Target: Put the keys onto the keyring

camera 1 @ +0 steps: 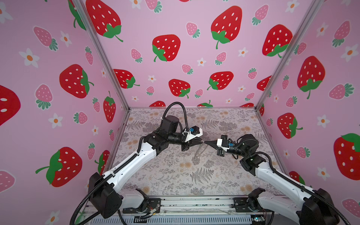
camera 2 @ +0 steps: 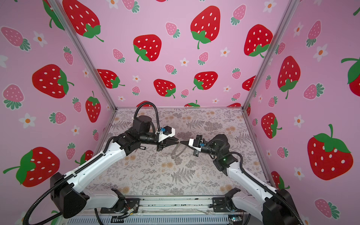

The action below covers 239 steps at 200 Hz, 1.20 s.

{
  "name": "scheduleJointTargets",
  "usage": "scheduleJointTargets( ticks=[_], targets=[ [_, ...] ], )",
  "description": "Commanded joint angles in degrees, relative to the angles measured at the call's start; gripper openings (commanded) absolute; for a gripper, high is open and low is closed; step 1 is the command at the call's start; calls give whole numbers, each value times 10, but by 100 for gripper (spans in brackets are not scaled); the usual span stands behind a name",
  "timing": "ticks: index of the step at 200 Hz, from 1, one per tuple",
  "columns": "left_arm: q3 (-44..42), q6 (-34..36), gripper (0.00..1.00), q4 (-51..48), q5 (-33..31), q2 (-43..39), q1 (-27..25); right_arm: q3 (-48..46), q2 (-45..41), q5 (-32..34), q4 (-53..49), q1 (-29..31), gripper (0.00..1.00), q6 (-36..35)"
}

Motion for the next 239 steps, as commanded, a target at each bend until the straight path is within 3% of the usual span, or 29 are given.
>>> scheduleJointTargets(
  ticks=[1, 37, 42, 85, 97, 114, 171, 201, 239],
  targets=[
    [27, 27, 16, -10, 25, 2, -5, 19, 1, -20, 21, -4, 0, 4],
    [33, 29, 7, -11, 29, 10, -14, 15, 2, -14, 24, -3, 0, 7],
    [34, 30, 2, -12, 29, 10, -14, 15, 3, -14, 27, -4, 0, 10],
    [42, 34, 0, -23, 26, 12, -19, 17, 5, -12, 20, -4, 0, 7],
    [49, 32, 0, -36, 19, 12, -20, 19, 6, 9, 4, -3, 14, 4],
    [70, 28, 0, -78, -28, 13, -21, 23, -12, 72, -47, -4, 26, -36],
    [218, 37, 0, -299, -154, 53, -47, 110, -33, 135, -276, -2, 27, -217],
    [281, 20, 0, -357, -216, 80, -68, 121, -33, 136, -278, 2, 24, -234],
    [364, -9, 0, -420, -245, 123, -78, 122, -30, 138, -271, 23, 23, -261]
  ],
)
